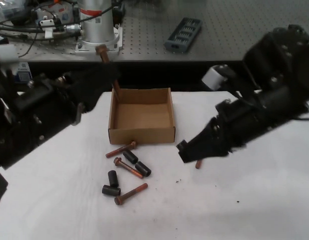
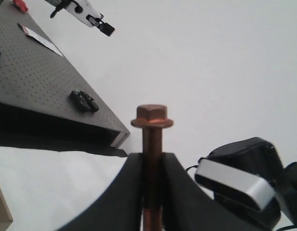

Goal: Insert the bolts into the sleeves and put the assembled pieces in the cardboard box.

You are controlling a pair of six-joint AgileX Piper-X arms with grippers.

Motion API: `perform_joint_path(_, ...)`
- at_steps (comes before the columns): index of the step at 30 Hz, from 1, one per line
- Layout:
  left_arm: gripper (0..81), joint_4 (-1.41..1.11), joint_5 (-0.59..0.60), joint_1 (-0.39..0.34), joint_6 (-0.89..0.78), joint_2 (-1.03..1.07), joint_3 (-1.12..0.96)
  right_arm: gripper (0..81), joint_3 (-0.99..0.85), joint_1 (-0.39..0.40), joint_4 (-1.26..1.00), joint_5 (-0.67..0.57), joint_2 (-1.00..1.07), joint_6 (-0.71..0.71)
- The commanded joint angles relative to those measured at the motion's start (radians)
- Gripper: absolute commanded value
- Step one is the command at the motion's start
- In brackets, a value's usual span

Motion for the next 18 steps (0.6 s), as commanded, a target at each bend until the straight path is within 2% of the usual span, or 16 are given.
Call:
perform_joint_path(1,0.6,-0.047,0.059,0.002,-0.013,0.025,-0.007,2.9,0.118,0.005,-0.205,-0.059,-0.133,0.123)
perform_joint_path(9,0.6,-0.043,0.133,0.002,0.016,0.031,-0.01,0.8,0.376,0.005,-0.943,-0.033,-0.155,0.495)
perform_joint_path(12,0.6,-0.041,0.138,0.002,0.016,0.031,-0.01,0.4,0.432,0.005,-1.088,-0.028,-0.127,0.582)
perform_joint_path(18,0.6,-0.044,0.2,-0.002,-0.006,0.031,-0.01,0.4,0.477,0.029,-1.119,-0.031,-0.084,0.599)
